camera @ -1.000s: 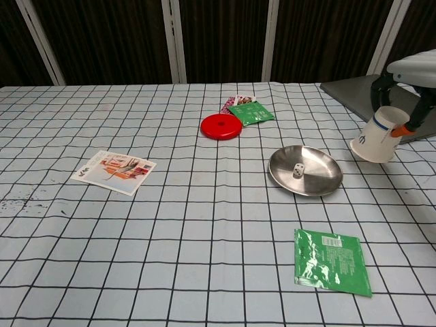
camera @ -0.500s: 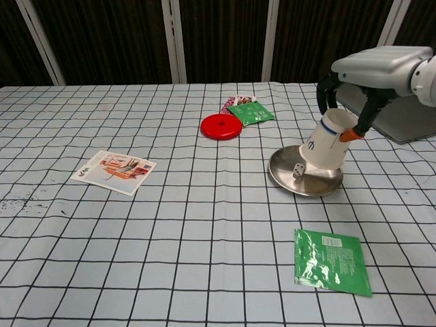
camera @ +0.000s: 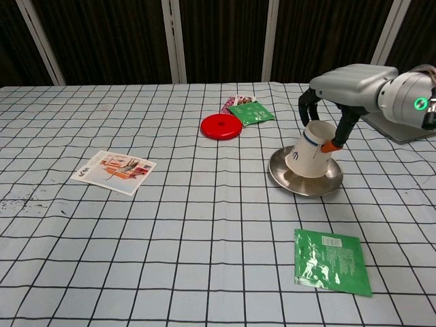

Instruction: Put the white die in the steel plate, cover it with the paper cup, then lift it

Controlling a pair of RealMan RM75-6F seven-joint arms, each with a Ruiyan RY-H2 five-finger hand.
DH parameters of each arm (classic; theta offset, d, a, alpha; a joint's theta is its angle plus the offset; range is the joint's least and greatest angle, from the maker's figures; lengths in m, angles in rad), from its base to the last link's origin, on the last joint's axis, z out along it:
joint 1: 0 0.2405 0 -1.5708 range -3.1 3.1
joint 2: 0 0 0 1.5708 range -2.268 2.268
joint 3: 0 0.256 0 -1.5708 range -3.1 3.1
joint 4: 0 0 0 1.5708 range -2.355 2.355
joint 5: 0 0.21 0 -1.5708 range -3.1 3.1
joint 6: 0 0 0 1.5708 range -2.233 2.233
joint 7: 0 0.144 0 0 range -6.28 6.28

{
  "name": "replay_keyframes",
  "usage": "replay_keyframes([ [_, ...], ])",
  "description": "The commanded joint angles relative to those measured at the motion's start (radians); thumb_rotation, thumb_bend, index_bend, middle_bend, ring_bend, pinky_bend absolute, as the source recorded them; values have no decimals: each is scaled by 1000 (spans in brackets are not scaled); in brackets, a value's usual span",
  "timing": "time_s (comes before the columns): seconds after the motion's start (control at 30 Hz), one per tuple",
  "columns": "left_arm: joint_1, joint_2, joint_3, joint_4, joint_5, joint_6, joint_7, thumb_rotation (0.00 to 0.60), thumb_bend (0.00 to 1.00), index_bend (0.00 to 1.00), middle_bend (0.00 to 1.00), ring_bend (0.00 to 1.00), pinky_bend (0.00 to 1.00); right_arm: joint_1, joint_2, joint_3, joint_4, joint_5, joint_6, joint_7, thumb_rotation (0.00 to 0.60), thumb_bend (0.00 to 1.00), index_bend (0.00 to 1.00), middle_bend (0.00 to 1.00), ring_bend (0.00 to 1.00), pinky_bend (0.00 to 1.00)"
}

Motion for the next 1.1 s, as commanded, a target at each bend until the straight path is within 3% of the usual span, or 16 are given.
replay_keyframes([
  [0.03, -1, -1, 0, 0, -1, -2, 1, 600, 275, 263, 0, 0, 128, 4, -18, -9, 26, -2, -7, 10, 600, 405, 526, 483, 230, 0],
  [1.1, -10, -8, 4, -1, -9, -16, 22, 600, 275, 265, 0, 0, 128, 11, -122, 0, 166, -106, 33, 115, 600, 406, 535, 483, 242, 0],
])
